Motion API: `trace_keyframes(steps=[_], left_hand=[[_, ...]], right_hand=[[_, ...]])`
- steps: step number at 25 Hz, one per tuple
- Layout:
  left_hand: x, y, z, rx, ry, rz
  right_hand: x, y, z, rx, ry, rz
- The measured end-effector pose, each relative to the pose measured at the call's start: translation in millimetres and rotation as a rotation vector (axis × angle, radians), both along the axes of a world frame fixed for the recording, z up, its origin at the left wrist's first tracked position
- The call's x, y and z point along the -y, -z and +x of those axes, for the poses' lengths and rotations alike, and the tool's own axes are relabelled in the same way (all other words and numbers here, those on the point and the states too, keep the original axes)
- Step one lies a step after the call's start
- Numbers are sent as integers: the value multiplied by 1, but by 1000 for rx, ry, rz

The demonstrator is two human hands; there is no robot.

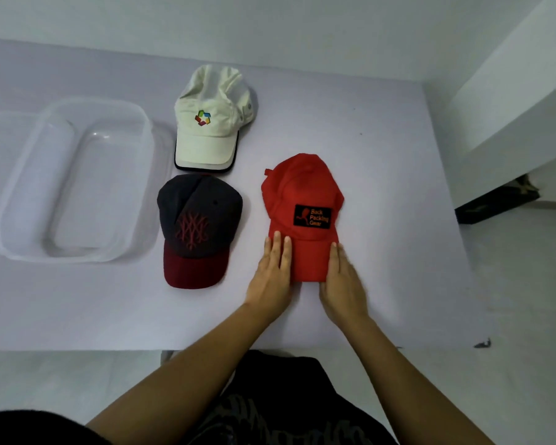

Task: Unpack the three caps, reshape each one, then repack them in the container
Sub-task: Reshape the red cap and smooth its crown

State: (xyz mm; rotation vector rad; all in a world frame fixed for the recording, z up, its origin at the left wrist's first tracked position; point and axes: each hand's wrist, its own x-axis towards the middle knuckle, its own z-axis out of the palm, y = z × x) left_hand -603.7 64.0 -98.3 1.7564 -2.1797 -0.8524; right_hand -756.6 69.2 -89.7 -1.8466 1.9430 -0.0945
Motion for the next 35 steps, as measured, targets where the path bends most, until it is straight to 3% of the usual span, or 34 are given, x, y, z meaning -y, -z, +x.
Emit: trace_keyframes(steps=[3, 7, 13, 16, 22, 27, 29, 33, 35], left_hand=[[5, -3, -3, 40, -50, -61], [-15, -5, 4, 27, -11, -182], [-12, -39, 35, -209, -30, -277], [-12, -60, 45, -321, -12, -338], [-17, -91, 43, -621, -111, -98], [-23, -117, 29, -957, -231, 83], [-20, -121, 36, -887, -162, 47], [-4, -114, 64, -421, 51, -141], [-5, -112, 67, -415, 10, -199]], right_hand=[[-12, -4, 1, 46, -82, -60], [-1, -13, -11, 136, -44, 11], [6, -46, 12, 136, -126, -363], [0, -59, 18, 357, -119, -343], [-12, -81, 44, 965, 18, -146], [-14, -102, 61, 1054, 83, -99], [-14, -106, 57, 1029, 48, -185], [-5, -98, 30, 714, -124, -290], [-4, -100, 31, 707, -133, -253]])
